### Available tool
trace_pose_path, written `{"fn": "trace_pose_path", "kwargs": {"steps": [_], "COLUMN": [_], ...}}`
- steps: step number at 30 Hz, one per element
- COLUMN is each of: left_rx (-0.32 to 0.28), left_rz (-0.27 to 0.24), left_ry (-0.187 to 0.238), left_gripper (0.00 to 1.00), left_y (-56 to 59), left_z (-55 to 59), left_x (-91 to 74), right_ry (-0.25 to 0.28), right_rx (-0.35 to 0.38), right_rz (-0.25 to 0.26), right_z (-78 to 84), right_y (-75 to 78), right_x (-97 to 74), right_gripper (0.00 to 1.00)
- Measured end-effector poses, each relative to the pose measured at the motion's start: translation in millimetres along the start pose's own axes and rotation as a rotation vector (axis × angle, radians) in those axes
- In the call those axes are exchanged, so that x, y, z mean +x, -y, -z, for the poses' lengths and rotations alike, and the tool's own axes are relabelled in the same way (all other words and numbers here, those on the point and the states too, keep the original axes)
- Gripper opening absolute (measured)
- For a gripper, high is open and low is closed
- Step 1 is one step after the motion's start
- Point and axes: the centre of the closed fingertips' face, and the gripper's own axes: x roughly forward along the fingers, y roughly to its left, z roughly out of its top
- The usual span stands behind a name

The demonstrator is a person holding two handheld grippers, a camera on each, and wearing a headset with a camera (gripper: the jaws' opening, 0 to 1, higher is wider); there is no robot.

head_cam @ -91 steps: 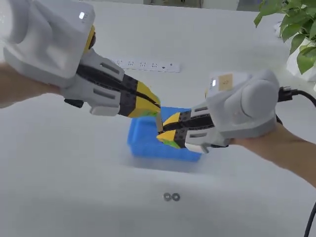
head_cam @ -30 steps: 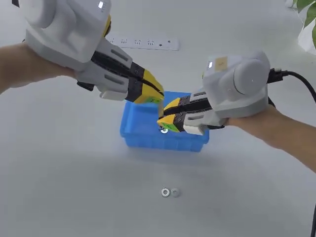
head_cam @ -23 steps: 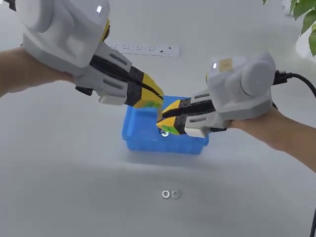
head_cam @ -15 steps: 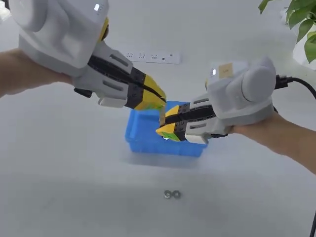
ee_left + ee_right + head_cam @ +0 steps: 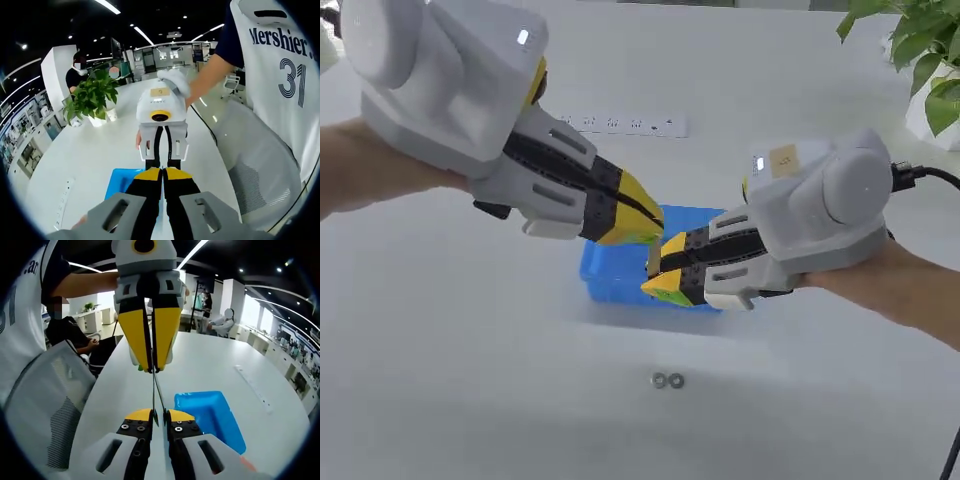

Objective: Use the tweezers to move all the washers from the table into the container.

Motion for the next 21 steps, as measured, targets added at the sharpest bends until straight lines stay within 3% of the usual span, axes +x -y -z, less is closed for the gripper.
{"fn": "trace_pose_path", "kwargs": {"steps": [4, 8, 21], "left_rx": [-0.023, -0.046, -0.127], "left_rz": [0.004, 0.014, 0.023], "left_ry": [0.015, 0.014, 0.014], "left_gripper": [0.05, 0.05, 0.05], "left_y": [5.9, 29.6, 59.1], "left_z": [3.2, 2.7, 29.5], "left_x": [2.9, 8.5, 15.1], "right_ry": [-0.036, -0.042, -0.051], "right_rx": [-0.031, -0.026, 0.035], "right_rz": [-0.038, -0.067, -0.085], "right_z": [9.1, 17.5, 40.4], "right_y": [-15.9, -31.1, -55.0], "right_x": [-0.2, 1.7, 12.9], "right_gripper": [0.12, 0.11, 0.11]}}
